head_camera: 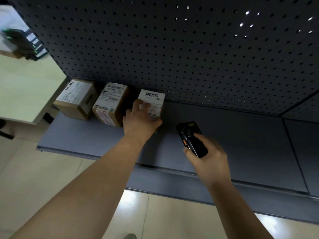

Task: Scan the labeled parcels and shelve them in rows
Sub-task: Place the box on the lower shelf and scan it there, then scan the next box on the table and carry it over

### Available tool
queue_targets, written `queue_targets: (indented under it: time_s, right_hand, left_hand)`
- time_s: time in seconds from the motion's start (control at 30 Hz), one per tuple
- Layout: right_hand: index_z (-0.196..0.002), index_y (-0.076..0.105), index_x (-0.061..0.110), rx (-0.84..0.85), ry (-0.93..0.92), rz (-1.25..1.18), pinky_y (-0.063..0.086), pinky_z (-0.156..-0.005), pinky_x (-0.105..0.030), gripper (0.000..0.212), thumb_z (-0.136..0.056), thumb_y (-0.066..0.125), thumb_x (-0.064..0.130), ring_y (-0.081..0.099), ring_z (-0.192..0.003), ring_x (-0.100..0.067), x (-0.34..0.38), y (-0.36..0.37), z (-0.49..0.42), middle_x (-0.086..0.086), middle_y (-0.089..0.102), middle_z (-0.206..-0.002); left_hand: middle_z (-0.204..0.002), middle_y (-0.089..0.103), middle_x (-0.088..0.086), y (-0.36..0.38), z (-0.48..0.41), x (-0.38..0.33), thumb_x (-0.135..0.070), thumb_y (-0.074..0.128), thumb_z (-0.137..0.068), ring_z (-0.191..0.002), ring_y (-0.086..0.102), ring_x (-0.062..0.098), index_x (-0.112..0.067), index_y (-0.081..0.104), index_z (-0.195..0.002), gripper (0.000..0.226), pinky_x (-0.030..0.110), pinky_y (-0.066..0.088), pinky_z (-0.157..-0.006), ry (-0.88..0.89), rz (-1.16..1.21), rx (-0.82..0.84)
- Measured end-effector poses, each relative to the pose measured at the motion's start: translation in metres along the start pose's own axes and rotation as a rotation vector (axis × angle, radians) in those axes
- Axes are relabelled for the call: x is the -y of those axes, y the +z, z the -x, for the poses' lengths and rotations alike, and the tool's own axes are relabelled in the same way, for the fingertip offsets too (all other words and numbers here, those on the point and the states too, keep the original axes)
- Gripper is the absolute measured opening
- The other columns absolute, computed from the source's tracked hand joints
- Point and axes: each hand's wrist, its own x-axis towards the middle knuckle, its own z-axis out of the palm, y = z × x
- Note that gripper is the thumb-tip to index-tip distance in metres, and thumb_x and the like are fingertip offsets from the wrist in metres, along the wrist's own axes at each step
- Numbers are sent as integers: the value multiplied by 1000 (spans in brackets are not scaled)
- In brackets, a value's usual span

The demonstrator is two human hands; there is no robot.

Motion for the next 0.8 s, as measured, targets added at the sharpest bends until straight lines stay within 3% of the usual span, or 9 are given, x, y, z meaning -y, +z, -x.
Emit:
queue_targets:
  time_s: [0.1,0.33,0.47,0.63,0.8]
  right_hand:
    - [-124,64,35,2,-10,0,53,-85,-34,50,-76,77,38,60,-101,-12,4,0,-1,10,61,-113]
    - [-123,65,29,-3,-67,9,52,-82,-30,49,-76,77,35,60,-99,-11,28,-8,9,10,61,-110]
    - [-120,67,28,-10,-135,-20,54,-81,-33,47,-75,77,36,61,-99,-12,72,-24,32,10,62,-109]
    - [-125,62,38,59,-167,27,52,-91,-38,62,-69,59,64,58,-113,-16,145,-39,83,8,59,-126]
    - [-125,64,37,84,-249,11,51,-92,-37,62,-68,61,61,58,-113,-18,227,-25,142,9,58,-126]
  left_hand:
    - [-145,35,3,1,-3,3,-55,64,-80,-111,45,36,-22,49,-137,67,41,42,-88,36,-23,-6]
    - [-152,39,4,-25,17,18,-72,30,-81,-126,42,40,-27,46,-144,79,48,42,-98,190,-13,-13]
    - [-142,51,5,-91,49,30,-69,35,-84,-126,46,35,-23,51,-139,74,47,42,-99,300,30,4]
    - [-140,50,-1,-203,111,54,-67,37,-88,-128,43,27,-26,49,-138,66,48,42,-101,298,-16,-40]
    - [-136,52,-1,-289,169,110,-66,38,-87,-126,46,26,-21,54,-136,68,46,41,-103,292,-9,-113]
